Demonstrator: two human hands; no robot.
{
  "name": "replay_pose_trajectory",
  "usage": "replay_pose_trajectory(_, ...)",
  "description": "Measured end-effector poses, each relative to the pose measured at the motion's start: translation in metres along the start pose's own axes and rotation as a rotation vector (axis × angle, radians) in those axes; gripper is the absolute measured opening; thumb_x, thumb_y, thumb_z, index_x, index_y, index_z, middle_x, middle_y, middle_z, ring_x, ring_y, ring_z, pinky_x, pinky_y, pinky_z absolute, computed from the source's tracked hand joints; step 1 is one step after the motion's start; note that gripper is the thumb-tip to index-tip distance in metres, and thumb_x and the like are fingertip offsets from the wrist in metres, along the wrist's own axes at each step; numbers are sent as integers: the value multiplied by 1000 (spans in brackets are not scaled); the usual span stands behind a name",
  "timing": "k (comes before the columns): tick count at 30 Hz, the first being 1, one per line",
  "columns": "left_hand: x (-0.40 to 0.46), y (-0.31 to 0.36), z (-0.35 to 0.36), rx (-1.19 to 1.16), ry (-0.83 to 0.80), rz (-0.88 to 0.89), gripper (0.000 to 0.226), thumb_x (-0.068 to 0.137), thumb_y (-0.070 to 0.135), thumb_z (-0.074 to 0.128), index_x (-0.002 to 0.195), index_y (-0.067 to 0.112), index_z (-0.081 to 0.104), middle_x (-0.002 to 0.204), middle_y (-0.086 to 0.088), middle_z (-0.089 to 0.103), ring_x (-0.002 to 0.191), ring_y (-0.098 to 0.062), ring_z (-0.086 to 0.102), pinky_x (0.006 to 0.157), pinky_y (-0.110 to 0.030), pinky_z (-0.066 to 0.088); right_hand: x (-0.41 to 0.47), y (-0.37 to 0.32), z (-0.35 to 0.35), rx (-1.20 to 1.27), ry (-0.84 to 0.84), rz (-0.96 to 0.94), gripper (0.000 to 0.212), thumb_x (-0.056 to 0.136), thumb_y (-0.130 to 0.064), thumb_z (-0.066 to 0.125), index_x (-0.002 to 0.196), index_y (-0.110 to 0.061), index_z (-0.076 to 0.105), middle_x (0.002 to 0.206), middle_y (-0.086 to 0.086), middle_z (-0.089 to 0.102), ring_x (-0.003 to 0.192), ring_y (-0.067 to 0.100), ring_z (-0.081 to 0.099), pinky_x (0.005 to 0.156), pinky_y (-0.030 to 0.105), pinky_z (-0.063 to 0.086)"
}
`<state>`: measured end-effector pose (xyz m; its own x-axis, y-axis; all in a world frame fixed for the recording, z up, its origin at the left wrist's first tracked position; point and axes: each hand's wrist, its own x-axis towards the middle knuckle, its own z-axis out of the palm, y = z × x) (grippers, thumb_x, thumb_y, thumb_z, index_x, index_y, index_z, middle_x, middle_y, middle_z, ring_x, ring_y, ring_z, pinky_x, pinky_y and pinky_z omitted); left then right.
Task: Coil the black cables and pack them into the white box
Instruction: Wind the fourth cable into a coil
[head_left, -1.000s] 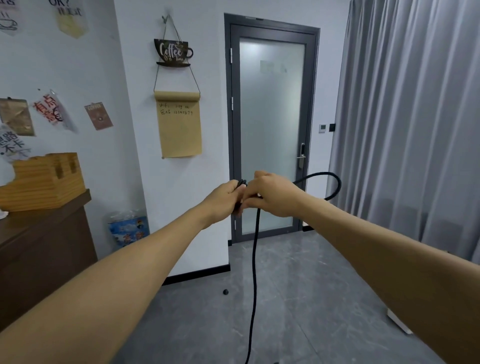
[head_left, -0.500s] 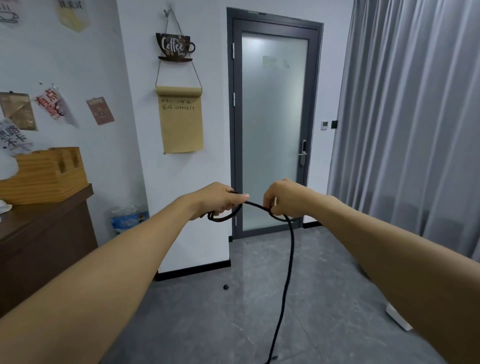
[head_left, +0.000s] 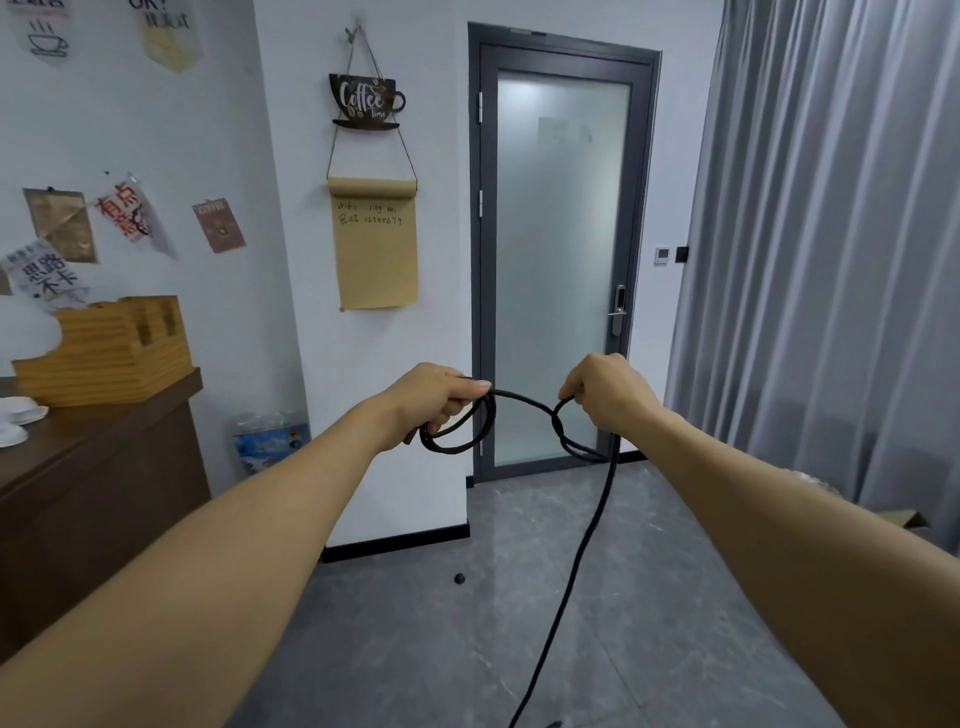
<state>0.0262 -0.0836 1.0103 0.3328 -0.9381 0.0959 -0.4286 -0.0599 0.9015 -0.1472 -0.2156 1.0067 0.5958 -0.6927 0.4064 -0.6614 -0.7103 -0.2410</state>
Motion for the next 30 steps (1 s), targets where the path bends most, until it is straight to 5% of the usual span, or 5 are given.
replay_pose_trajectory(3, 3, 1, 2, -64, 16, 17, 19, 92, 24, 59, 82, 10, 50, 55, 5, 25, 44, -9, 20, 40, -16, 23, -3, -2, 5, -129, 50, -101, 40, 90, 10, 47, 109, -17, 70, 112, 4, 60, 101, 21, 54, 72, 27, 44)
replay_pose_trajectory(8, 9, 4, 7, -153, 51, 36, 22, 91, 23, 60, 76, 13, 49, 53, 7, 25, 46, -10, 19, 41, -17, 22, -7, -13, 18, -141, -21, -201, 39, 90, 4, 47, 110, -21, 69, 114, 0, 56, 90, 24, 60, 72, 30, 48)
replay_pose_trajectory(16, 24, 3, 14, -305, 173, 41, 35, 91, 24, 61, 63, 18, 40, 48, 8, 26, 41, -9, 20, 40, -17, 23, -13, -24, 23, 584, -416, -40, 27, 84, -21, 65, 108, -11, 64, 103, 6, 69, 98, 26, 63, 90, 36, 50)
replay_pose_trajectory(25, 38, 7, 27, -300, 290, 27, 34, 91, 25, 61, 64, 17, 42, 48, 7, 29, 41, -10, 23, 44, -21, 23, -14, -26, 17, 1064, -386, 213, 17, 97, -7, 47, 80, -6, 52, 71, 10, 56, 66, 23, 61, 62, 27, 54)
replay_pose_trajectory(30, 43, -2, 28, -265, 359, -27, 34, 91, 27, 61, 66, 16, 41, 55, 2, 30, 49, -15, 24, 49, -25, 25, -12, -13, 3, 904, -407, 255, 22, 95, -15, 47, 73, -12, 48, 58, 0, 40, 45, 10, 32, 45, 21, 30)
